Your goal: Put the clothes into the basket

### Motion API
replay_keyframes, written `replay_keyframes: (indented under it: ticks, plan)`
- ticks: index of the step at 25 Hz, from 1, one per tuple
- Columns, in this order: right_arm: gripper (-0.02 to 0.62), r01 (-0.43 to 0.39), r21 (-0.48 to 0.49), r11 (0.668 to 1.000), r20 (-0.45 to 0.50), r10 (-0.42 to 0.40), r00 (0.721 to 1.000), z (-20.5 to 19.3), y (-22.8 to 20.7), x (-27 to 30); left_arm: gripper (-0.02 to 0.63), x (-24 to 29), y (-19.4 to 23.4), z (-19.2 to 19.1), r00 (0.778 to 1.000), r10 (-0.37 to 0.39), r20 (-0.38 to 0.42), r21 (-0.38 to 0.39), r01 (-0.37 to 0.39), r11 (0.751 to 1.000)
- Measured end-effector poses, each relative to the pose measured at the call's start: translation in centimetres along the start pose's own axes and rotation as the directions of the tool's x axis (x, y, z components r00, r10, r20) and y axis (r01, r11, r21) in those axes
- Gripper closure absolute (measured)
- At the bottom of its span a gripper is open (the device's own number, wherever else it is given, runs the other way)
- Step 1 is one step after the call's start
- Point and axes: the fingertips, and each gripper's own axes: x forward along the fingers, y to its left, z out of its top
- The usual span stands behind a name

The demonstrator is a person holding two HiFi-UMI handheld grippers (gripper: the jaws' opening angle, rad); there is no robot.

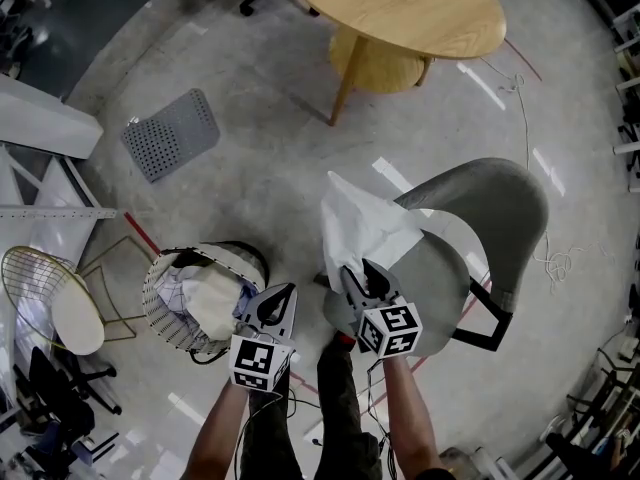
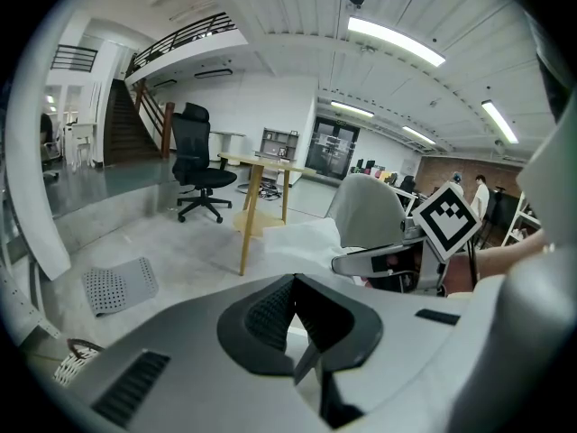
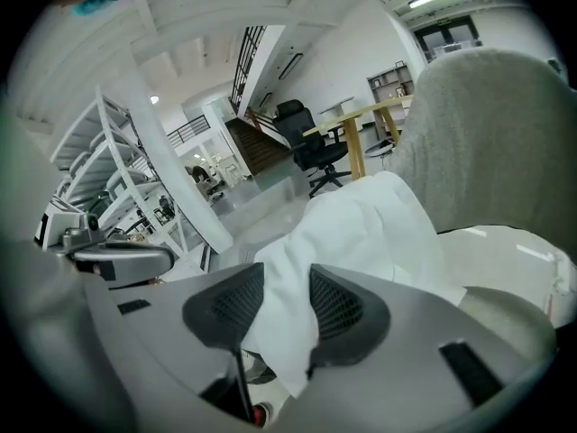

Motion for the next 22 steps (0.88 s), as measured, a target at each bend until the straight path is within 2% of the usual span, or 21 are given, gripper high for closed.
replay_keyframes:
  ticks: [3,4,9,15,22]
  plan:
    - [0.481,0.031,-0.043,0.999,0.024,-0.03,0.999,0.4,0.0,-0.7,0.6,-0.3,0.0,-0.2,1.0,0.001,-0.001,0.0,-0.001,1.0]
    - [0.551,0.043,-0.068,0.997,0.026,-0.042,0.999,0.5,0.0,-0.8,0.6,-0.4,0.1,-0.3,1.0,0.001,-0.001,0.001,-0.001,1.0]
    - [0.557,0.057,-0.132,0.99,0.008,-0.056,0.998,0.6,0.0,-0.9,0.6,-1.2,-0.1,-0.2,1.0,0.003,0.009,0.004,-0.003,1.0]
    - [0.561,0.1,-0.133,0.986,0.084,-0.089,0.993,3.0,0.2,-2.7,0.6,-3.0,0.2,0.5,0.999,0.016,0.03,0.013,-0.016,1.0]
    - [0.561,0.117,-0.148,0.982,0.151,-0.094,0.984,7.2,1.7,-6.9,0.6,-6.0,-0.7,4.8,0.996,0.025,0.088,0.041,-0.028,0.999]
